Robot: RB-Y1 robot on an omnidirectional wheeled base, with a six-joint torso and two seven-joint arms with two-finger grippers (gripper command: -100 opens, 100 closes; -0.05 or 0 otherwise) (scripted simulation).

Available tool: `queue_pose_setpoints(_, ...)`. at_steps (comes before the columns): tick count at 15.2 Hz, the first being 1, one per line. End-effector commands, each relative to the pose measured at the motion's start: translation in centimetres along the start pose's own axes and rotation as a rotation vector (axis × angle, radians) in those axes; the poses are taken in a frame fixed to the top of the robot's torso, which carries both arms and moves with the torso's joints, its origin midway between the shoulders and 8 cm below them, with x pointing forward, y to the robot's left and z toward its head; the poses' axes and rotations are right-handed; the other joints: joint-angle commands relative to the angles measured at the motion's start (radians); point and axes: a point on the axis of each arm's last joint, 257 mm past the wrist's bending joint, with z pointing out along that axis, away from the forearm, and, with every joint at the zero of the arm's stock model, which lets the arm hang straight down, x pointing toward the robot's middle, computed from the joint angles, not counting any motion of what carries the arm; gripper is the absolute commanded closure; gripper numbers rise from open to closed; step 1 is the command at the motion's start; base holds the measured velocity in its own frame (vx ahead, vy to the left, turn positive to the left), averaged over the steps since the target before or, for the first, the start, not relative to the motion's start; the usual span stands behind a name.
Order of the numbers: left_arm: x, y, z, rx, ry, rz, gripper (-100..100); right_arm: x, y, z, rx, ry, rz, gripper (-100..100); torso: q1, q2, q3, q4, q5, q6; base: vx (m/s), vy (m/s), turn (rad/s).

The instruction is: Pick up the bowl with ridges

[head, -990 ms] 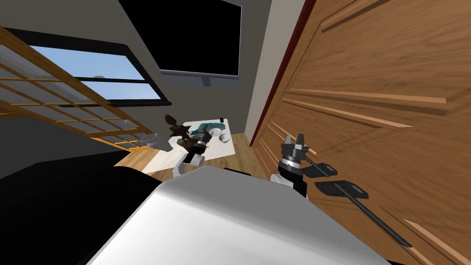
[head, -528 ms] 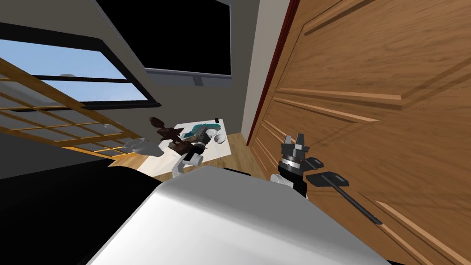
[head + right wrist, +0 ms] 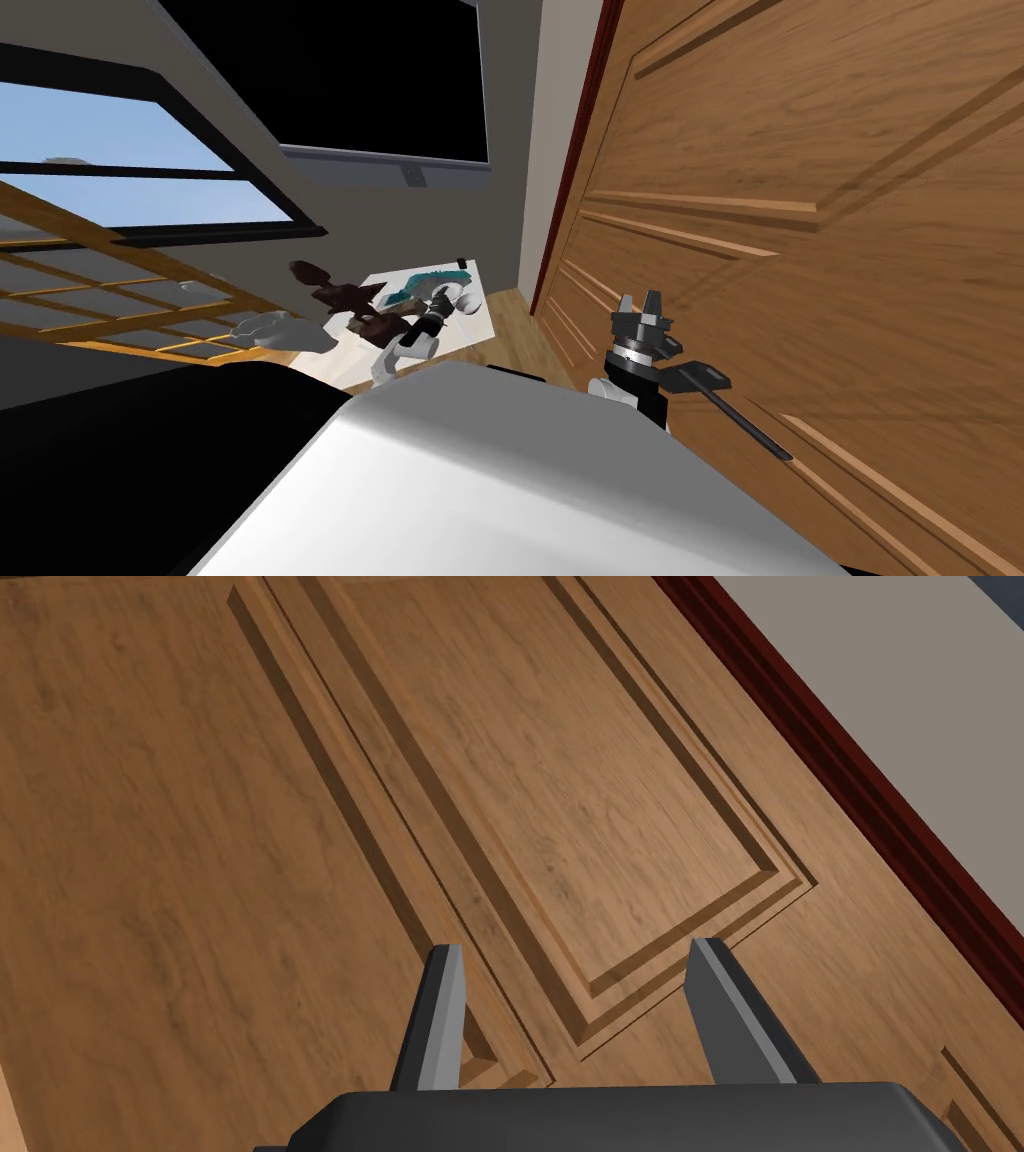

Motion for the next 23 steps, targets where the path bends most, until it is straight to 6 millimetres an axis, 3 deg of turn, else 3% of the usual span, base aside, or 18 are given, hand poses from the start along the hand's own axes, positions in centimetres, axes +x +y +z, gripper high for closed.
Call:
queue_pose_setpoints(1,-1.4,1.3,-0.1,-0.051,-0.034,-0.018,-100,0.0,0.0,0.0,0.000,0.000,0.000,0,0.000,0.000,0.000,0.000,0.000,0.000,0.032,-0.054,-0.160)
queue_pose_setpoints(2,-1.4,1.5,-0.1,-0.055,-0.036,-0.018,-100,0.0,0.0,0.0,0.000,0.000,0.000,0,0.000,0.000,0.000,0.000,0.000,0.000,0.025,-0.036,-0.060)
queue_pose_setpoints(3,-3.0,2.7,-0.1,-0.096,-0.073,-0.042,-100,0.0,0.0,0.0,0.000,0.000,0.000,0,0.000,0.000,0.000,0.000,0.000,-0.001,0.030,-0.041,-0.145)
queue_pose_setpoints(5,-3.2,3.1,-0.2,-0.113,-0.081,-0.042,-100,0.0,0.0,0.0,0.000,0.000,0.000,0,0.000,0.000,0.000,0.000,0.000,0.000,0.031,-0.037,-0.111)
queue_pose_setpoints(6,-4.7,4.2,-0.3,-0.148,-0.117,-0.068,-100,0.0,0.0,0.0,0.000,0.000,0.000,0,0.001,0.000,0.000,0.000,0.000,-0.001,0.026,-0.046,-0.149)
queue_pose_setpoints(8,-4.9,4.8,-0.5,-0.169,-0.127,-0.068,-100,0.0,0.0,0.0,0.000,0.000,0.000,0,0.000,0.000,0.000,0.000,0.000,0.000,0.028,-0.043,-0.108)
queue_pose_setpoints(9,-6.4,5.8,-0.7,-0.198,-0.163,-0.094,-100,0.0,0.0,0.0,0.000,0.000,0.000,0,0.000,0.000,0.000,0.000,0.000,-0.001,0.026,-0.039,-0.118)
queue_pose_setpoints(11,-6.6,6.4,-0.9,-0.223,-0.175,-0.095,-100,0.0,0.0,0.0,0.000,0.000,0.000,0,0.000,0.000,0.000,0.000,0.000,0.000,0.030,-0.032,-0.104)
queue_pose_setpoints(12,-8.0,7.3,-1.2,-0.250,-0.210,-0.122,-100,0.0,0.0,0.0,0.000,0.000,0.000,0,0.001,0.000,0.000,0.000,0.000,0.000,0.041,-0.042,-0.184)
queue_pose_setpoints(14,-8.3,8.0,-1.4,-0.275,-0.224,-0.123,-100,0.0,0.0,0.0,0.000,0.000,0.000,0,0.000,-0.001,-0.001,0.000,0.000,0.000,0.041,-0.035,-0.101)
queue_pose_setpoints(15,-9.7,9.1,-1.9,-0.309,-0.264,-0.152,-100,0.0,0.0,0.0,0.000,0.000,0.000,0,0.001,-0.001,0.000,0.000,0.000,-0.001,0.041,-0.032,-0.146)
queue_pose_setpoints(20,-11.4,11.0,-2.8,-0.374,-0.322,-0.182,-100,0.0,0.0,0.0,0.000,0.000,0.000,0,0.001,-0.001,0.000,0.000,0.000,0.000,0.036,-0.027,-0.103)
queue_pose_setpoints(23,-13.9,13.3,-4.4,-0.444,-0.410,-0.241,-100,0.0,0.0,0.0,0.000,0.000,0.000,0,0.001,-0.001,-0.001,0.000,0.000,0.000,0.051,-0.024,-0.149)
